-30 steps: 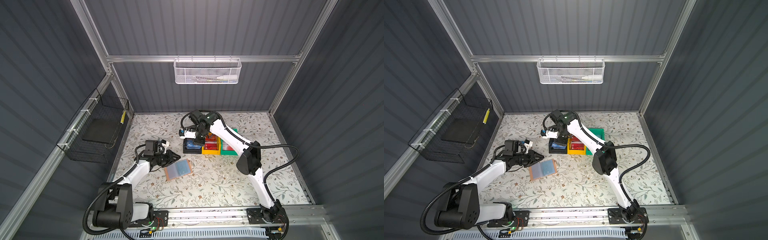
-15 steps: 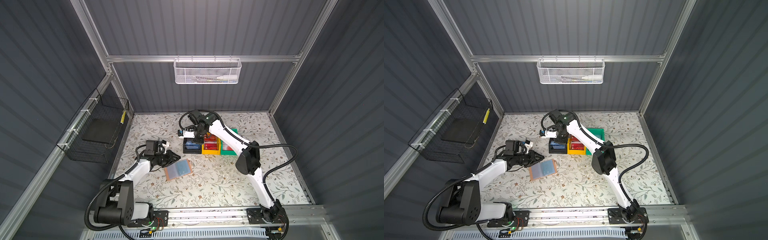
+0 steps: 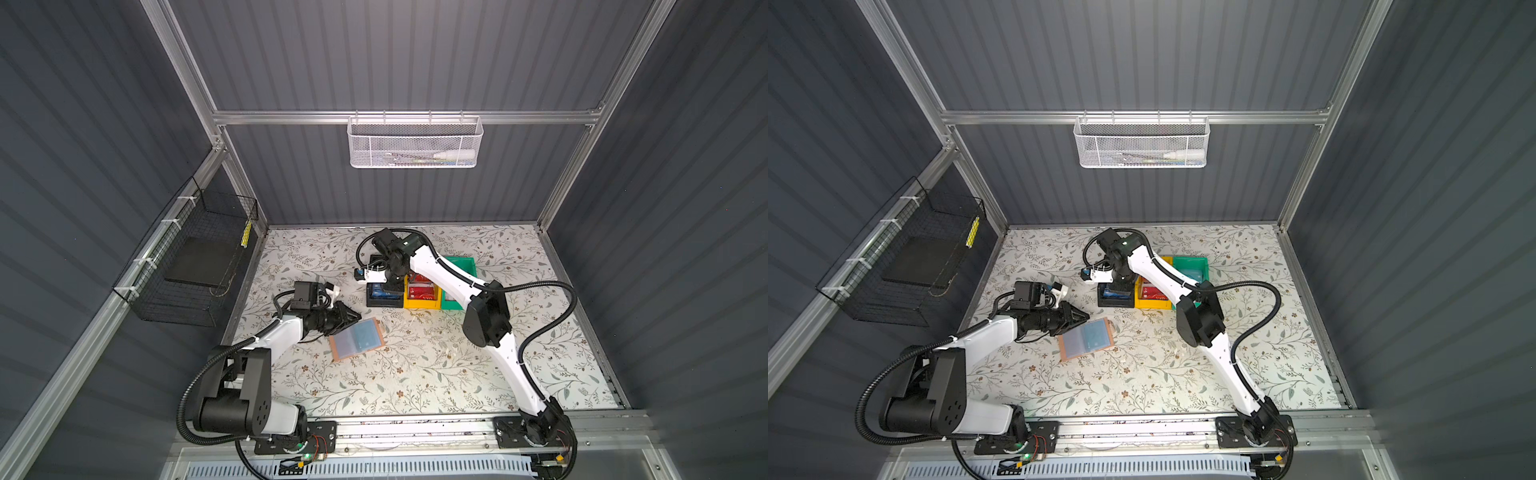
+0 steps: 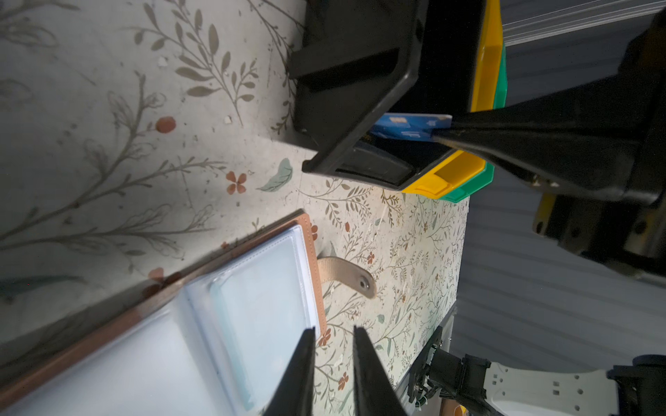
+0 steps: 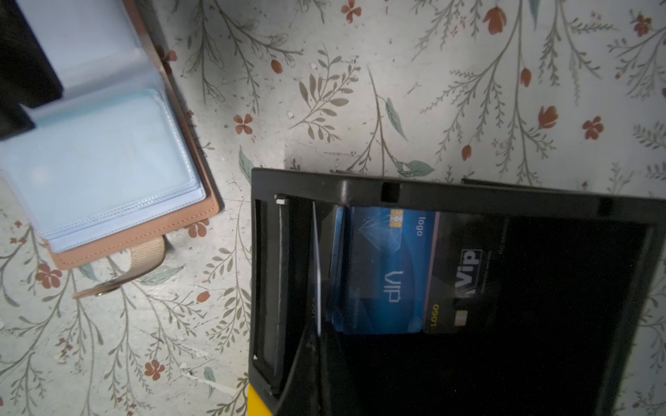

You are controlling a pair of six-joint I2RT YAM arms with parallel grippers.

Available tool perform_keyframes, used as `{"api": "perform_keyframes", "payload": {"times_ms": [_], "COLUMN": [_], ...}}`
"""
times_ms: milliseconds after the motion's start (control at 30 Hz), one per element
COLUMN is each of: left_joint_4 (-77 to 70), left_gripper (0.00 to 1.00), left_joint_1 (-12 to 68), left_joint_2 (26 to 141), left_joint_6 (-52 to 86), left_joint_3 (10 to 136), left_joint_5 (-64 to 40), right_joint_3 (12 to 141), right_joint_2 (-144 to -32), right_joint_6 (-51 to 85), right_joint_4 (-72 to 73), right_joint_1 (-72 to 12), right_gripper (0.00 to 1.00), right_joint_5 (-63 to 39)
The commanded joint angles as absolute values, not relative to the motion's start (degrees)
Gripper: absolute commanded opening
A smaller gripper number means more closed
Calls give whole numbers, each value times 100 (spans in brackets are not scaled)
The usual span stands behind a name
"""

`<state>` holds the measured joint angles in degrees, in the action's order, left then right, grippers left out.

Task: Take the credit cards out of the card holder
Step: Place the credit card in the storage box.

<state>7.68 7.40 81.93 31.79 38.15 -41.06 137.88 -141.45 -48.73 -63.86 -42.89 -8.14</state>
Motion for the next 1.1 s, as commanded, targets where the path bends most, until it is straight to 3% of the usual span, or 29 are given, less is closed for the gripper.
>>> {"api": "perform_keyframes", "payload": {"times_ms": [0,167,500,1067], "left_joint_4": [745,756,786,816], "left_gripper": [21,21,21,22], "left_joint_1": [685,677,668,663], "left_joint_2": [8270,8301,8247,8050], "left_joint_6": [3032,3013,3006,3042], "left_joint_3": [3855,3867,3832,3726], "left_joint_5": [-4122,-4124,-4104,-4061], "right_joint_3": [13648,13600,13584,12834], "right_joint_2": [-14151,-14123,-14168,-13657], "right_joint_6": [-4966,-4999,-4928,-4314], "right_joint_4": [-6500,-6539,-6371,-6229], "right_joint_1": [-4298,-4298,-4289,-4500], "right_gripper": [0,15,28,35], "right_joint_5": [-873,-914,-740,-1316]}}
